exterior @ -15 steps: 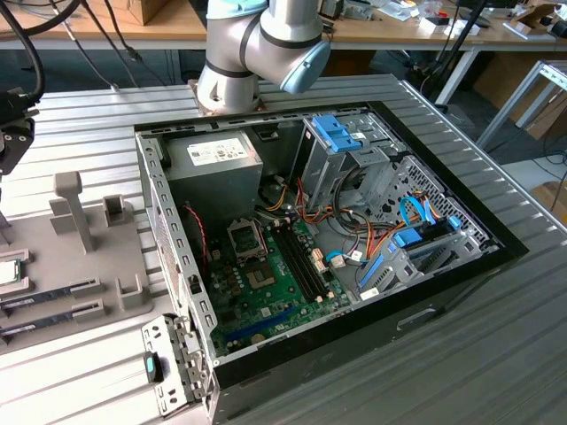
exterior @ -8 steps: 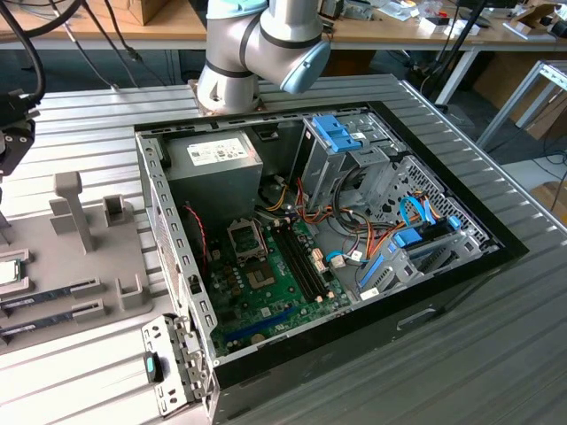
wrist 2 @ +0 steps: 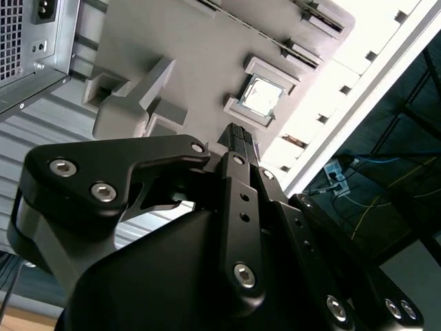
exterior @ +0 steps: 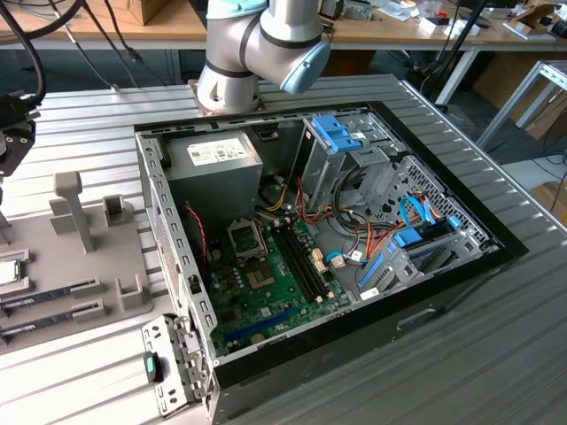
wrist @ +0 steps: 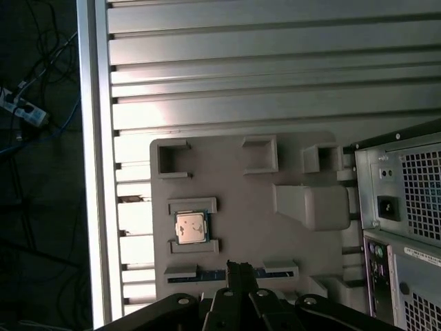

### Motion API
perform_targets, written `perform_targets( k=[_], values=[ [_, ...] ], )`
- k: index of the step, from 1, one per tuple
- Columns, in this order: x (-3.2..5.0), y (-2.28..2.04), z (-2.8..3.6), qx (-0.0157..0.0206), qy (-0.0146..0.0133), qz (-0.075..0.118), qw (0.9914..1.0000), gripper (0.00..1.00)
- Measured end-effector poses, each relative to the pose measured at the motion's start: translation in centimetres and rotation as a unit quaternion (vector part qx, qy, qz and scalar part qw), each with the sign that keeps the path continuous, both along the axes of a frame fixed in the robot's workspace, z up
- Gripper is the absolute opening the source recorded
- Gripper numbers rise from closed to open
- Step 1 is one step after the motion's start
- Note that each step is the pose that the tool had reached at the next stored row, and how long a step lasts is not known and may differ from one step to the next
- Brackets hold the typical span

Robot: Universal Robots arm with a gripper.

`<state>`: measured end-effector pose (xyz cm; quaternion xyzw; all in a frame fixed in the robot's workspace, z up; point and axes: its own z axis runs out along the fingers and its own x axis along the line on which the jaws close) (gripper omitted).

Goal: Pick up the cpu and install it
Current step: 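Reach for the cpu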

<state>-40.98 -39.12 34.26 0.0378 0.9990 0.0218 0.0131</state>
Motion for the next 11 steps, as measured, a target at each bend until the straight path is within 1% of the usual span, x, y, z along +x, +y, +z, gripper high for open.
perform_targets(
  k=[11],
  values=[
    [-0.01, 0.14, -0.32, 0.0000, 0.0000, 0.000, 1.00000, 0.11]
  ],
)
